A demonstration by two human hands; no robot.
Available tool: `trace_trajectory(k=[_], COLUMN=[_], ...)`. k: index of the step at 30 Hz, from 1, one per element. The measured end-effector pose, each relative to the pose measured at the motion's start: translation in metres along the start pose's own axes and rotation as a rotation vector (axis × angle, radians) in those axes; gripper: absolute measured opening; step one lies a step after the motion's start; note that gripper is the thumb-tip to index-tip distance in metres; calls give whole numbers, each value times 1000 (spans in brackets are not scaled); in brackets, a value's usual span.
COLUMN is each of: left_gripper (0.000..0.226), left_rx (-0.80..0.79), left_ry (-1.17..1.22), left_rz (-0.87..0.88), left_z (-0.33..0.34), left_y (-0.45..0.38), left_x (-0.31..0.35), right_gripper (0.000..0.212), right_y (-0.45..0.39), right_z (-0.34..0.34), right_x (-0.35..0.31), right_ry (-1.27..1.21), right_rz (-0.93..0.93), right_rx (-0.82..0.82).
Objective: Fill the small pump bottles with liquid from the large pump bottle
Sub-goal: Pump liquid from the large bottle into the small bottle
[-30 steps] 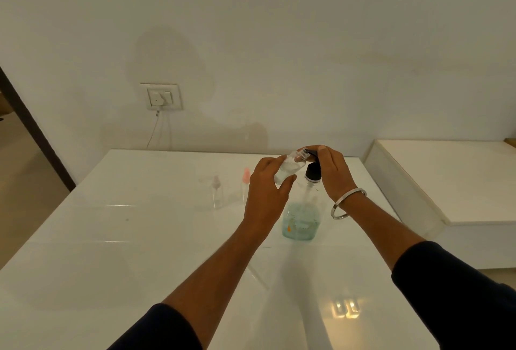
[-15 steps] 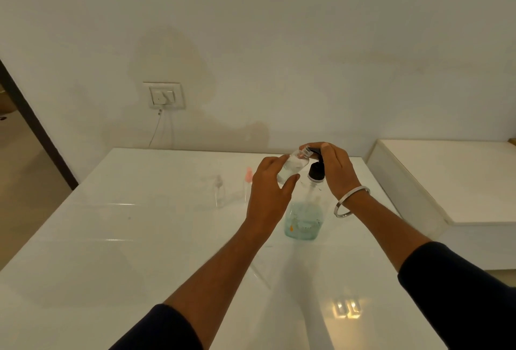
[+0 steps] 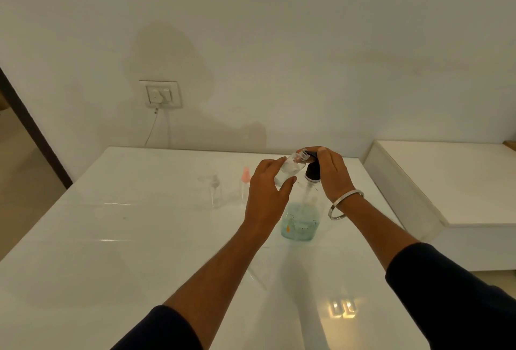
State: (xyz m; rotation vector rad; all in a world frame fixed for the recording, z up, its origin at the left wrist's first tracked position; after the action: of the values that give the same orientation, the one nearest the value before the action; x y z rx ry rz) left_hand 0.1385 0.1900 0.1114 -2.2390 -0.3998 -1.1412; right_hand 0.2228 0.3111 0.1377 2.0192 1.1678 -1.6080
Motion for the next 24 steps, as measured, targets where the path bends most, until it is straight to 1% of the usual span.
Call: trace_trajectory(k=[5,10,16,24], left_gripper=[43,44,44,43], left_rx=[4,-4,-2,12], left_ry=[11,29,8,1], left_rz=[15,23,11,5], left_z=[-2,-3,1,2], left_y=[2,1,1,2], left_x=[1,5,-1,-2], right_gripper=[36,36,35,37], right_y=[4,1,4,5], right_z=[1,-3,0,1], right_x=[-5,-16,-8,-3], right_ry=[-10,13,38,23], right_rz=[-13,-34,-26,-3], right_rx=[-12,-66,-24,-16])
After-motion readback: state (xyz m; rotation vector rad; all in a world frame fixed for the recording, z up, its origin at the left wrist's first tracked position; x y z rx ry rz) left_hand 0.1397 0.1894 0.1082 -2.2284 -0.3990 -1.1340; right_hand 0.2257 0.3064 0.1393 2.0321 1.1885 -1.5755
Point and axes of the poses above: each hand's wrist, its own y-axis away from the middle knuckle, its own z-axis out of the palm, x = y × z, the point moved 4 cm from there along -y, towards the middle knuckle, and after that the axes turned 15 degrees about -x, right-handed, at the moved point
